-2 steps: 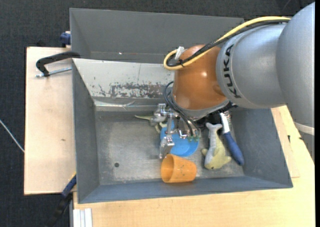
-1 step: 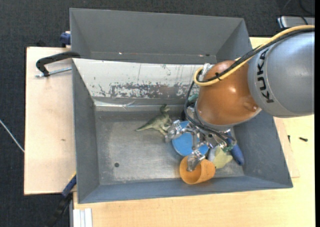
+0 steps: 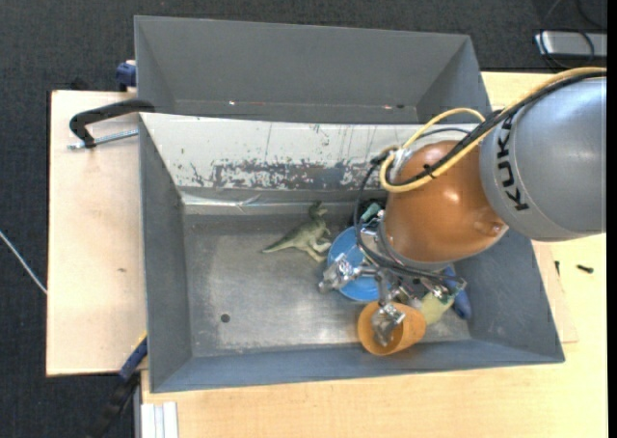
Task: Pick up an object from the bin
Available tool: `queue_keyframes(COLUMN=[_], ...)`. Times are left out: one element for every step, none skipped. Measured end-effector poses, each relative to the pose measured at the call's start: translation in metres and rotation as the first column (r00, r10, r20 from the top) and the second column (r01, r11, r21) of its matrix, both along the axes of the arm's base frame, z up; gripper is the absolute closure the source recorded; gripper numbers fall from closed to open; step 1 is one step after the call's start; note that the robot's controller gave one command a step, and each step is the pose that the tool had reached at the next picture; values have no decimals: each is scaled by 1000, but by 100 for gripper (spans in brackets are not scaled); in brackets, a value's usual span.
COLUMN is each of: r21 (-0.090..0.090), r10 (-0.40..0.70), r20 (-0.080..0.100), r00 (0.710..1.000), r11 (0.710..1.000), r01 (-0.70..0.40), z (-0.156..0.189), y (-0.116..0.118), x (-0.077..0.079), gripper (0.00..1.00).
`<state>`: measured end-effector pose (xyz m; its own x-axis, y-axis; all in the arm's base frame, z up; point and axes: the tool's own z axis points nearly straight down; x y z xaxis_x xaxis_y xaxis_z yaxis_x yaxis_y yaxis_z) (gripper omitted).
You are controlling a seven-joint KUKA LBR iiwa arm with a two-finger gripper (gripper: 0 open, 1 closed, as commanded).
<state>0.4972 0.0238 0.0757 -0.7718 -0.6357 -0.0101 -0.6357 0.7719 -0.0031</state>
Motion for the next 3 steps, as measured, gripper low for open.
queue_keyframes(r21=[-2, -4, -5], r10=[63, 65, 63], r20=[-1, -10, 4], r00=[998, 998, 998], r11=[998, 998, 998], r01=[-63, -65, -63], z=[-3, -2, 100], y=[-106, -104, -104], x=[1, 0, 3], gripper=[0, 100, 100])
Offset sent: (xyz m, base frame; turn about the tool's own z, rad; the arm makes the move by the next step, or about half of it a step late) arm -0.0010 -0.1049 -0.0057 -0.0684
